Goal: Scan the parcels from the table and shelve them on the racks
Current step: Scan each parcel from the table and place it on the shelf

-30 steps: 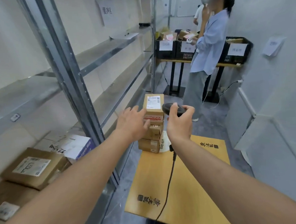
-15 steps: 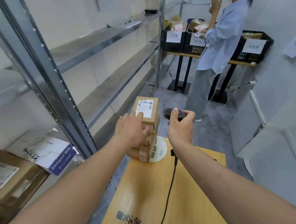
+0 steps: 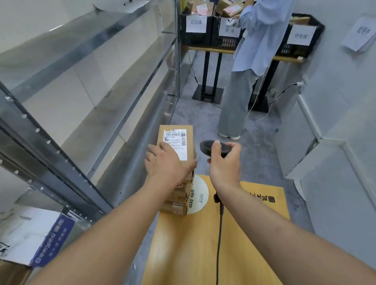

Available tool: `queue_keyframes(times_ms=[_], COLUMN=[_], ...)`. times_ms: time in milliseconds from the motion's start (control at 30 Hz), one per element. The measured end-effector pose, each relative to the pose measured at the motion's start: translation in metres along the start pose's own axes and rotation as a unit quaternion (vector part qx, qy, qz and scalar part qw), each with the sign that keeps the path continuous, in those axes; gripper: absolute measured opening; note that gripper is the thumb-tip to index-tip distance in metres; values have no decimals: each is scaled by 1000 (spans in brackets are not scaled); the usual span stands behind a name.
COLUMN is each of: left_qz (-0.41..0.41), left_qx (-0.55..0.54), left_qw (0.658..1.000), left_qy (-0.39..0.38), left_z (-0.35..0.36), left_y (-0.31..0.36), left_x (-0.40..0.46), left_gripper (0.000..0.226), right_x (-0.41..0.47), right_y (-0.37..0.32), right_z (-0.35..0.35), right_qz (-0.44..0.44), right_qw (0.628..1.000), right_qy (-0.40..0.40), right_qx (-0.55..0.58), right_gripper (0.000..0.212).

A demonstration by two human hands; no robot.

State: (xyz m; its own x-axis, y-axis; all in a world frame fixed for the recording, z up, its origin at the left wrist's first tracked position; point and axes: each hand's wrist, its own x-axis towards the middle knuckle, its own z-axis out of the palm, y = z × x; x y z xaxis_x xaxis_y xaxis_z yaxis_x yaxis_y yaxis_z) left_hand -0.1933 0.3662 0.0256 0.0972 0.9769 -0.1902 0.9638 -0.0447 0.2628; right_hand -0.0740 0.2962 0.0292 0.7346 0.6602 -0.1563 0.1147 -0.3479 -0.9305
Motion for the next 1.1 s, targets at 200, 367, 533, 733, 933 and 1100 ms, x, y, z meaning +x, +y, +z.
queue_keyframes(times_ms=[200,367,533,733,933,1100], left_qz=[16,18,-34,0,51,120], left_qx=[-48,-37,-146,-317,-392,-390], left_qw=[998,997,984,936,902,887], left_qy=[-22,-70,-98,-151,-174,-217], left_z=[-7,-13,-7,7,-2,-12], left_y=[-10,-24,-48,-80,-79,-93], left_x=[9,6,21,17,11,12], left_gripper=[138,147,120,50,51,69], right_x=[7,7,2,-1,-9,-17], right_y=[-1,5,10,9,3,-2], right_z=[12,23,37,42,38,32], right_qz=[29,56,64,69,88,93], right_qw=[998,994,991,988,989,989], right_qy=[32,19,4,1,20,26], right_qx=[-36,-90,-117,-138,-118,-114], right_gripper=[31,32,33,33,31,32])
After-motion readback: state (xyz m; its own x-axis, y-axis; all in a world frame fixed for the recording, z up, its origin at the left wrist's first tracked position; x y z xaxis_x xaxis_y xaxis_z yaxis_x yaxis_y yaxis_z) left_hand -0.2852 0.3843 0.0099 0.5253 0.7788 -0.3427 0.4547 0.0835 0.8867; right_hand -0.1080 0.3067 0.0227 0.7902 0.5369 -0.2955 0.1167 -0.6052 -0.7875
